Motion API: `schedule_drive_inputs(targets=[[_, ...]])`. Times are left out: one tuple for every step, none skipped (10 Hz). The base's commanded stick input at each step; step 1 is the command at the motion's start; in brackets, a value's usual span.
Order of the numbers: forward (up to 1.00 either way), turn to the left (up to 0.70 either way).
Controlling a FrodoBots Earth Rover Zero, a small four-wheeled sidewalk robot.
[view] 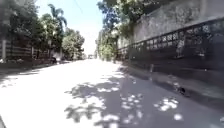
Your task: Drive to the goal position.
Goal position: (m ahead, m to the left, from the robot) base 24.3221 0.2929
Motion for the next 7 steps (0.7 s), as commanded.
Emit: schedule_drive_inputs(targets=[[1.0, 0.03], [1.0, 0.07], [1.0, 0.19], [1.0, 0.21], [1.0, 0.04], [1.0, 0.1], [1.0, 0.05]])
